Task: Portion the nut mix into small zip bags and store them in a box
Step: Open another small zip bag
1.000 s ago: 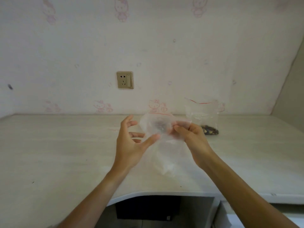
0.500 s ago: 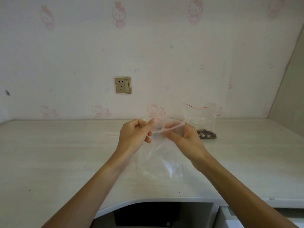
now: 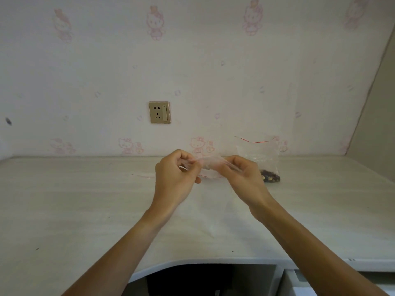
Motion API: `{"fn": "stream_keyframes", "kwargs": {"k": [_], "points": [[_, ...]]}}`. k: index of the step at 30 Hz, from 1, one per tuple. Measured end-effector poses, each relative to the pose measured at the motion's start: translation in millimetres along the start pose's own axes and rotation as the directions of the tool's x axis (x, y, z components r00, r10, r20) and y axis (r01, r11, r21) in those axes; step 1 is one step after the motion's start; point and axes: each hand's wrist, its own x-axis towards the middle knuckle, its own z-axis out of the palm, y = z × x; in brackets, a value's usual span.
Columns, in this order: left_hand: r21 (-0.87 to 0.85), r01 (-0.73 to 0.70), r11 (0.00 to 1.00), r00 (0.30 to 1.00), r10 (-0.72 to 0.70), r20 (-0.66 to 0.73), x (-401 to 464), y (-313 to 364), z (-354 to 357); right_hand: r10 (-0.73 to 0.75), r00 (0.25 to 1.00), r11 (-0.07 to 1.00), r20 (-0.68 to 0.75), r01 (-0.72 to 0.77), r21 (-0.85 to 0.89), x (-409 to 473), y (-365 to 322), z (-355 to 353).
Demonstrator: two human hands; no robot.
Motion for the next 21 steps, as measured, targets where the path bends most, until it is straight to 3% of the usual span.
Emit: {"fn": "stream_keyframes", "kwargs": {"k": [5, 8, 11, 13, 17, 21], "points": [[-0.026, 0.017, 1.0, 0.999, -0.018, -0.04, 5, -9, -15, -0.074, 0.991, 0.963, -0.114, 0.041, -0.266, 6, 4, -16], [0.028, -0.064, 0.998, 0.996, 0.066, -0.059, -2, -16, -19, -0.073, 0.976, 0.955, -0.204, 0.009, -0.297, 5, 4, -20], [0.101, -0.171, 0.98, 0.983, 0.177, -0.053, -5, -21, -18, 0.117, 0.979, 0.99, -0.166, -0.127, -0.053, 3, 1, -16], [0.056, -0.183, 0.982, 0.982, 0.185, -0.034, -7, -21, -17, 0.22, 0.969, 0.971, -0.114, -0.206, 0.122, 2, 0, -15], [-0.272, 0.054, 0.961, 0.998, -0.046, 0.036, -11, -20, -15, 0.3, 0.953, 0.827, 0.032, -0.277, 0.49, 2, 8, -18], [-0.48, 0.335, 0.811, 0.942, -0.275, 0.194, -16, -22, -10, 0.277, 0.952, 0.65, 0.132, -0.287, 0.704, 0, 15, -9]]}}
